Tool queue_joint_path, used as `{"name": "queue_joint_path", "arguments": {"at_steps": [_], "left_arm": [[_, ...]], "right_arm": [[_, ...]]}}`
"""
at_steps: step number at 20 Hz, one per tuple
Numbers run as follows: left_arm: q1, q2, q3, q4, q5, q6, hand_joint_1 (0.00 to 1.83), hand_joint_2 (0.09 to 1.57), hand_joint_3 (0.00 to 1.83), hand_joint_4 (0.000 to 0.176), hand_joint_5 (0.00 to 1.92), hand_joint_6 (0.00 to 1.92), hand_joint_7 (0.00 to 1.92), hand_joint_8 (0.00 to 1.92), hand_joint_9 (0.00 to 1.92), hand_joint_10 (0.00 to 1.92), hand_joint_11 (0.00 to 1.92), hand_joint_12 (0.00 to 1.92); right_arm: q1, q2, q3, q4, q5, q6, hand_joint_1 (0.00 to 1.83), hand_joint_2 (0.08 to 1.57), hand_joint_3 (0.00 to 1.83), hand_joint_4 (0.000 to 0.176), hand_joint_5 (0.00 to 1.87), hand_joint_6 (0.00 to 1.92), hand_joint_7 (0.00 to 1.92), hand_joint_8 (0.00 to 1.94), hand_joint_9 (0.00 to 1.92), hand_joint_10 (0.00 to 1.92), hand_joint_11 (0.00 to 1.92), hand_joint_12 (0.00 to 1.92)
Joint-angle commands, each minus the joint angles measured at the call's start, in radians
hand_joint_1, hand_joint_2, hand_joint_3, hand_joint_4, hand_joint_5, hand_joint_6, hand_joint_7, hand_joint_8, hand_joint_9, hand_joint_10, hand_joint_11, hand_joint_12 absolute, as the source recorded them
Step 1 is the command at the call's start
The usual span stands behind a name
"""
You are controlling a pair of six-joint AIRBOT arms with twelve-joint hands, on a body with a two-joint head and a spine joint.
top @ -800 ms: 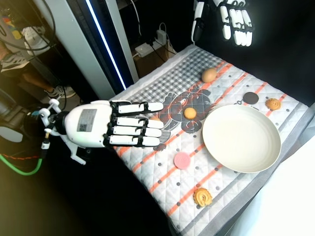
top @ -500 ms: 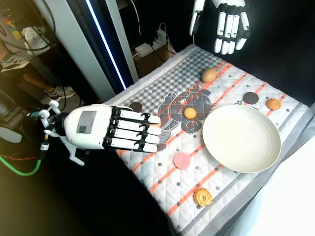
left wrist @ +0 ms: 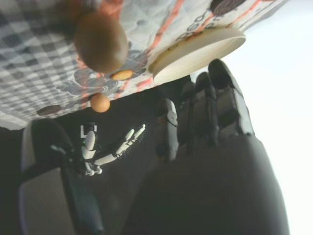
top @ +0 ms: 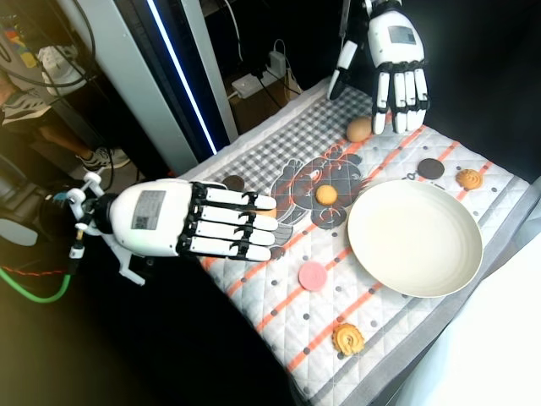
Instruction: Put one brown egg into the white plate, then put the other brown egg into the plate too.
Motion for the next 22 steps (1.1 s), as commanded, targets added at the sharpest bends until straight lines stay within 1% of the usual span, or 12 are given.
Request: {"name": "queue_joint_path", "arguments": {"at_steps": [1, 3, 4, 5, 8, 12, 15, 16, 19, 20, 21, 22], "left_arm": [[-0.017, -0.005, 0.006, -0.003, -0.088, 0.001, 0.83, 0.87, 0.01, 0.176, 0.32, 0.00, 0.25, 0.00, 0.29, 0.01, 0.00, 0.63], [-0.021, -0.020, 0.016, -0.012, -0.086, 0.001, 0.86, 0.89, 0.00, 0.176, 0.32, 0.00, 0.28, 0.01, 0.34, 0.01, 0.00, 0.68], [-0.024, -0.030, 0.025, -0.013, -0.076, 0.001, 0.91, 0.86, 0.00, 0.176, 0.34, 0.00, 0.34, 0.00, 0.40, 0.01, 0.00, 0.77], [-0.028, -0.042, 0.037, -0.018, -0.065, 0.001, 0.93, 0.86, 0.00, 0.176, 0.35, 0.00, 0.37, 0.00, 0.44, 0.01, 0.00, 0.83], [-0.028, -0.067, 0.057, -0.035, -0.049, 0.001, 0.91, 0.88, 0.00, 0.174, 0.38, 0.01, 0.49, 0.01, 0.57, 0.03, 0.06, 0.97], [-0.020, -0.083, 0.073, -0.062, -0.039, 0.001, 0.92, 0.92, 0.00, 0.144, 0.49, 0.00, 0.57, 0.00, 0.66, 0.03, 0.12, 1.14], [-0.017, -0.099, 0.080, -0.070, -0.039, 0.001, 0.92, 0.94, 0.00, 0.113, 0.59, 0.01, 0.63, 0.01, 0.70, 0.04, 0.14, 1.27], [-0.017, -0.102, 0.081, -0.070, -0.037, 0.001, 0.95, 0.94, 0.00, 0.105, 0.62, 0.02, 0.64, 0.01, 0.71, 0.04, 0.16, 1.29], [-0.009, -0.106, 0.083, -0.091, -0.040, 0.001, 1.00, 0.91, 0.00, 0.058, 0.84, 0.01, 0.71, 0.01, 0.75, 0.08, 0.16, 1.48], [-0.005, -0.108, 0.083, -0.097, -0.047, 0.001, 1.02, 0.93, 0.00, 0.028, 0.90, 0.01, 0.76, 0.01, 0.72, 0.24, 0.20, 1.50], [-0.005, -0.109, 0.084, -0.098, -0.049, 0.001, 1.04, 0.93, 0.00, 0.008, 0.94, 0.00, 0.79, 0.00, 0.66, 0.47, 0.22, 1.51], [-0.005, -0.109, 0.087, -0.106, -0.051, 0.001, 1.07, 0.96, 0.00, 0.000, 0.97, 0.00, 0.83, 0.01, 0.59, 0.71, 0.23, 1.55]], "right_arm": [[0.008, -0.002, 0.004, 0.031, 0.118, 0.005, 0.45, 1.13, 0.00, 0.114, 0.39, 0.00, 0.27, 0.00, 0.26, 0.00, 0.29, 0.09], [0.008, -0.002, 0.004, 0.032, 0.118, 0.005, 0.48, 1.13, 0.00, 0.121, 0.39, 0.00, 0.27, 0.00, 0.26, 0.00, 0.29, 0.09], [0.008, -0.002, 0.004, 0.032, 0.118, 0.005, 0.48, 1.13, 0.00, 0.115, 0.39, 0.00, 0.27, 0.00, 0.27, 0.01, 0.30, 0.09], [0.008, -0.002, 0.004, 0.032, 0.118, 0.005, 0.48, 1.14, 0.00, 0.121, 0.40, 0.00, 0.28, 0.01, 0.28, 0.01, 0.30, 0.09], [0.008, -0.002, 0.004, 0.032, 0.119, 0.005, 0.49, 1.15, 0.01, 0.113, 0.40, 0.00, 0.29, 0.01, 0.30, 0.01, 0.33, 0.10], [0.008, -0.002, 0.004, 0.033, 0.119, 0.005, 0.50, 1.16, 0.00, 0.112, 0.42, 0.00, 0.33, 0.01, 0.34, 0.01, 0.36, 0.08], [0.008, -0.002, 0.004, 0.033, 0.119, 0.005, 0.50, 1.16, 0.00, 0.114, 0.43, 0.00, 0.35, 0.01, 0.36, 0.01, 0.38, 0.08], [0.008, -0.002, 0.004, 0.033, 0.119, 0.005, 0.50, 1.17, 0.00, 0.103, 0.43, 0.01, 0.35, 0.01, 0.36, 0.01, 0.39, 0.08], [0.008, -0.002, 0.004, 0.032, 0.119, 0.005, 0.50, 1.18, 0.01, 0.096, 0.45, 0.01, 0.37, 0.01, 0.38, 0.01, 0.40, 0.08], [0.008, -0.002, 0.004, 0.032, 0.119, 0.005, 0.49, 1.18, 0.01, 0.089, 0.45, 0.01, 0.38, 0.01, 0.39, 0.02, 0.41, 0.09], [0.008, -0.002, 0.004, 0.032, 0.119, 0.005, 0.50, 1.18, 0.01, 0.089, 0.46, 0.01, 0.38, 0.01, 0.39, 0.02, 0.41, 0.08], [0.008, -0.002, 0.004, 0.032, 0.119, 0.005, 0.50, 1.19, 0.01, 0.097, 0.45, 0.01, 0.38, 0.01, 0.40, 0.02, 0.42, 0.09]]}}
